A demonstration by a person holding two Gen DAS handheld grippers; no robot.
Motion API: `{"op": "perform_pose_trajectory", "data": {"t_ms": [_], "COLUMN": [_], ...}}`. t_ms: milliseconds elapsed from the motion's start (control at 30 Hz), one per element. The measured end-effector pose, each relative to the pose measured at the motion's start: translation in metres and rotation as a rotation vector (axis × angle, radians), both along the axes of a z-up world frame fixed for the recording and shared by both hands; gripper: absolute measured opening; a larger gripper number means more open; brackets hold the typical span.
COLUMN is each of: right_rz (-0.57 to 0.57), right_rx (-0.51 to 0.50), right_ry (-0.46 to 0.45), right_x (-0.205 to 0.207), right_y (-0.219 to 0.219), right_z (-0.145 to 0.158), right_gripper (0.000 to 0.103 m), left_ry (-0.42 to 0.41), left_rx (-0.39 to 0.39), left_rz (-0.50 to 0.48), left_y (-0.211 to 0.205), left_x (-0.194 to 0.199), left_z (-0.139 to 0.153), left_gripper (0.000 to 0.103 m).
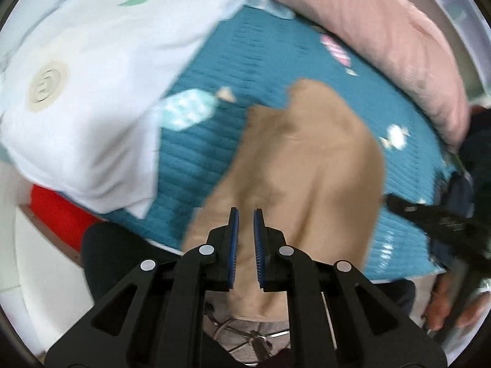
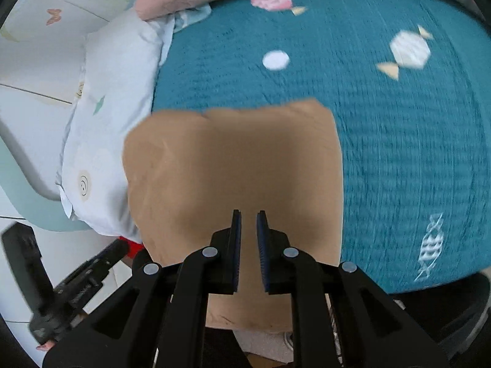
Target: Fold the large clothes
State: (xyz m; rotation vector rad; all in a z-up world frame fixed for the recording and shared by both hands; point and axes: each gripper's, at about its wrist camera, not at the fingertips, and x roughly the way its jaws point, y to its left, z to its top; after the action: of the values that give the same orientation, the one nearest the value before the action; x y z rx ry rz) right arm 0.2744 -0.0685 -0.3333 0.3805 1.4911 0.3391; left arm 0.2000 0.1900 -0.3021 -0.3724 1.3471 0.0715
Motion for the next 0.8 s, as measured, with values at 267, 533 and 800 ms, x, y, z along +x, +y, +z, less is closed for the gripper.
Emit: {"op": "perform_pose_trajectory", "data": {"t_ms": [267, 533, 800], "right_rz": [-0.047, -0.043, -0.078], "right_rx": [-0.008, -0.047, 0.07], "right_ry": [0.073, 0.053, 0.006], "right_x": [0.003, 0.008, -0.01], "right_y": [0.013, 0.025, 0.004], "right_z": [-0.049, -0.062, -0.027], "right_gripper": [0.01, 0.01, 0.064], "left_ry": [0.124, 0.126, 0.01], "left_rx": [-0.04, -0.038, -0.098], "left_rz": [-0.01, -0.006, -0.036], "left_y": [-0.022, -0.02, -0.015], "left_x": [0.036, 0.042, 0.025], "left_z": [-0.083, -0.101, -0.044], "left_gripper": [0.01, 0.009, 0.086]}}
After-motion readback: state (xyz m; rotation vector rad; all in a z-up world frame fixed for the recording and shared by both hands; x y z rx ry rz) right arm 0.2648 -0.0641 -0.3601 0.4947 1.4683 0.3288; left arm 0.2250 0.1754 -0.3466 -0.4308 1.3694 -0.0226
